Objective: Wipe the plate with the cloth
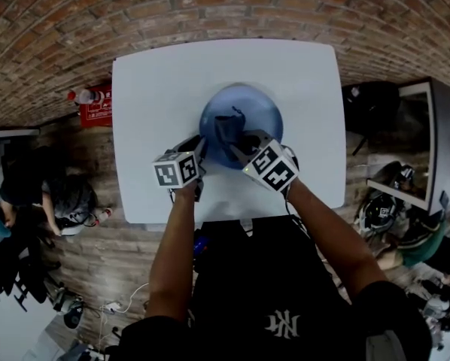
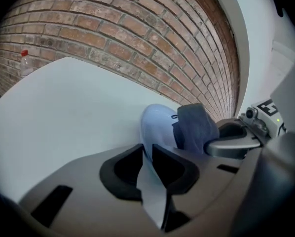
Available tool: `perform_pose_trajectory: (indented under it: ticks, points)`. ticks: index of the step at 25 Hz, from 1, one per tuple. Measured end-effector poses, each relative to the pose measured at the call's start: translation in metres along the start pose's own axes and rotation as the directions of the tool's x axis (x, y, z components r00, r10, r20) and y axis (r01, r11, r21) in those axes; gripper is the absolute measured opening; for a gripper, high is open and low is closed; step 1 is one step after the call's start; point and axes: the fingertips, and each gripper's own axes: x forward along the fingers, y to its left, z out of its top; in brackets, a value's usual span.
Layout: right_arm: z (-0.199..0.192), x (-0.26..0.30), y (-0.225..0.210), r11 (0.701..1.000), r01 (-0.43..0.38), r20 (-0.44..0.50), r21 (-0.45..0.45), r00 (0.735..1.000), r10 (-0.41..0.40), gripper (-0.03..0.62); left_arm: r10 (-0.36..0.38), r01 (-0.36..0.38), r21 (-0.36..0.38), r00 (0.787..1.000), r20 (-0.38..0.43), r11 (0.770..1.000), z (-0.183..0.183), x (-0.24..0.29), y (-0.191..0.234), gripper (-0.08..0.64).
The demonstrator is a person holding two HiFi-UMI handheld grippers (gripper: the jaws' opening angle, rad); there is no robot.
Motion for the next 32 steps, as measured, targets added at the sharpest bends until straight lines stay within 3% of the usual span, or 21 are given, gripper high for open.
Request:
perform_pose_trajectory:
  ticks: [9,16,21,32]
  points:
    - [-0.029,0.035,0.043,0.992,-0.123,-0.125,0.024,0.984,0.125,0.066,0.006,-0.006,-0.005,1.0,0.001,1.0,0.001,-0.001,0.0,0.061]
    - [-0.052,0.031,0.039,0.989,-0.142,-0.198,0.049,0.969,0.148,0.066,0.003,-0.003,-0.003,1.0,-0.002,1.0,0.001,0.0,0.001,0.063]
    - [-0.069,0.017,0.021,0.99,-0.126,-0.242,0.066,0.96,0.139,0.066,-0.001,0.001,-0.002,1.0,-0.002,1.0,0.002,0.001,0.001,0.063]
    - [-0.089,-0.006,-0.019,0.999,-0.025,-0.32,-0.029,0.947,0.014,0.067,0.004,-0.004,0.004,1.0,-0.007,1.0,0.001,0.001,0.002,0.063]
